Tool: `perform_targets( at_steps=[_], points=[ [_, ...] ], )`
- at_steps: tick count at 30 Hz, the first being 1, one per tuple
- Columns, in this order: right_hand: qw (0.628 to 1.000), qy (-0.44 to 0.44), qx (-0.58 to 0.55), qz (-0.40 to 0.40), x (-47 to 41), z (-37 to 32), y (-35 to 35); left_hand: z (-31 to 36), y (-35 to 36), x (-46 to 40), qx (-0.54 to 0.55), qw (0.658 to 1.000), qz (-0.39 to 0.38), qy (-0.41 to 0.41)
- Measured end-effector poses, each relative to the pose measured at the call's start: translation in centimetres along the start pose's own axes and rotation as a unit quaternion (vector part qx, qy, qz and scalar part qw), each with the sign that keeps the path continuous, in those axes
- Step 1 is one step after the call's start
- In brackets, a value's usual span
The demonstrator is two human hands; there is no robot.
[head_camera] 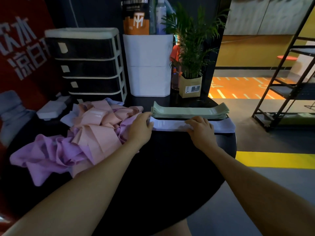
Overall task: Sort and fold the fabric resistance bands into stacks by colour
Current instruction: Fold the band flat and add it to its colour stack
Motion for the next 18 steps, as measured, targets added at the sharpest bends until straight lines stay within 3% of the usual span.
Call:
perform_targets(
  at_steps=[9, 18],
  points=[
    [0.997, -0.037, -0.066, -0.007, -3.8, -9.9, -0.2, 1.5, -6.3, -2.3, 0.029, 0.999, 0.004, 0.024],
    [0.985, -0.079, -0.149, -0.037, -8.3, -18.7, 3.4, -5.4, -14.7, -5.5, -0.079, 0.995, 0.047, 0.03]
  ],
)
Point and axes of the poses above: each hand's wrist, its own x-axis away from the middle knuckle, its own y-axis out of the palm, z = x × y, the point moved 9 cm from there along -x, towards the middle knuckle, and after that the axes turned 7 degrees about z, right-handed, at the moved point
